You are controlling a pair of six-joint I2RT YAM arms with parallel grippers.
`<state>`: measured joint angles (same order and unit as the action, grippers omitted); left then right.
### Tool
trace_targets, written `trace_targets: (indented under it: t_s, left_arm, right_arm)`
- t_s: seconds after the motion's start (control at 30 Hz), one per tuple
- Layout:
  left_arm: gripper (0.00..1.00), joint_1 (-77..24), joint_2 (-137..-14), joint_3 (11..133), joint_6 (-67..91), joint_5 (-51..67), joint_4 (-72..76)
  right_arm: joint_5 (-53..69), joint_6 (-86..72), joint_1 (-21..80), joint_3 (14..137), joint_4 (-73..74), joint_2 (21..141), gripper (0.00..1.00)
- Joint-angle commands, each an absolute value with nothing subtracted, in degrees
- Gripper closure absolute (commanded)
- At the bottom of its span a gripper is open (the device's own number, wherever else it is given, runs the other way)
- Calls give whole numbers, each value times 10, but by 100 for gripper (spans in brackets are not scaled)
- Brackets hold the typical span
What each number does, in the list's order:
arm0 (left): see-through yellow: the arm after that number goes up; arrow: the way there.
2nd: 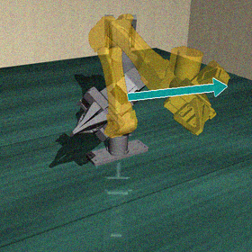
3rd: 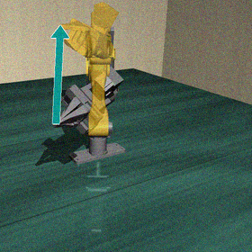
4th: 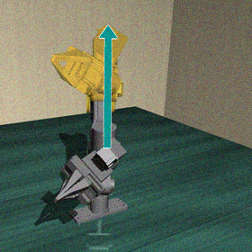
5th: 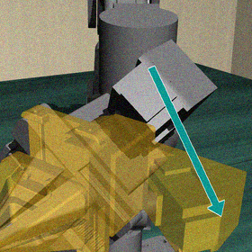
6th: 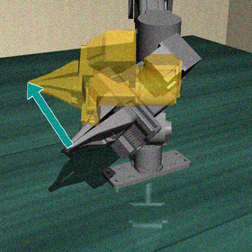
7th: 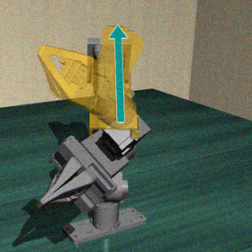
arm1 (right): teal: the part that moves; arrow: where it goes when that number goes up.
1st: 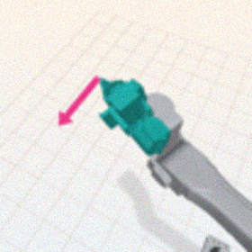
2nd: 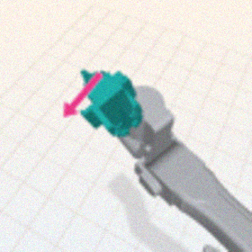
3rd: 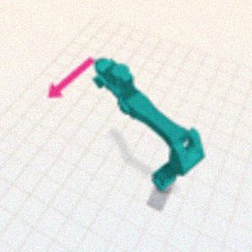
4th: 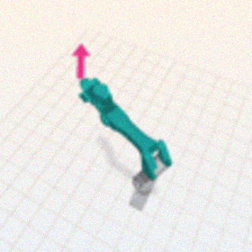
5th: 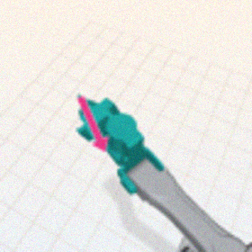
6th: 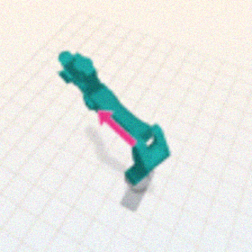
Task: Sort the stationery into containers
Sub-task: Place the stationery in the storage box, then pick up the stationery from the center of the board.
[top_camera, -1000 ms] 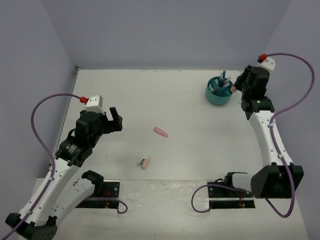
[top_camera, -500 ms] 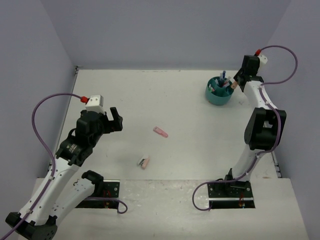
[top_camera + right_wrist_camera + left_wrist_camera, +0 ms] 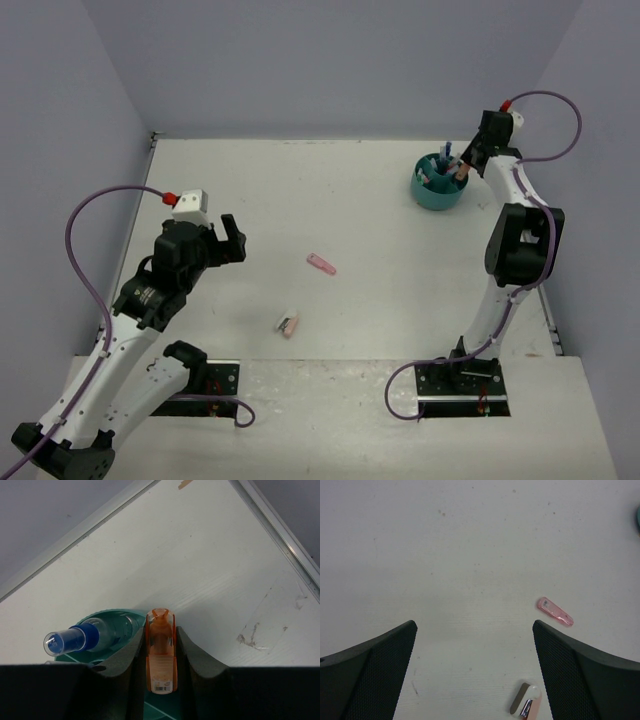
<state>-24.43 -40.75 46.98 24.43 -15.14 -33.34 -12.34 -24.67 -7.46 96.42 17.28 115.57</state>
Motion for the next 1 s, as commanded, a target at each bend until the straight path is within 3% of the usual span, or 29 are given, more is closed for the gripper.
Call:
trace_targets:
  t_s: [0.0,0.27,0.4,0.6,0.87,0.97]
  left_arm:
    - [0,-241,-407,468,230,-147,-307]
    - [0,-241,-407,468,231,-143,-305]
    - [0,-241,-405,468,233,-147,-306]
    - [0,-241,-409,471,245,-181,-315]
    - [0,-241,-415,472,243,-183,-317]
    - [0,-239,-415,475,250,-202,-322]
  right_arm:
    - [-111,-229,-76,977,169,1143,71]
    - [-93,-221,-76,978,184,1116,54]
    - [-75,-231,-73,960,173,1070,55]
    - [-69,-236,-27,837,85,958,55]
    - [-10,-181,124,721,46,835,54]
    - [23,-118,245,767,160,885,53]
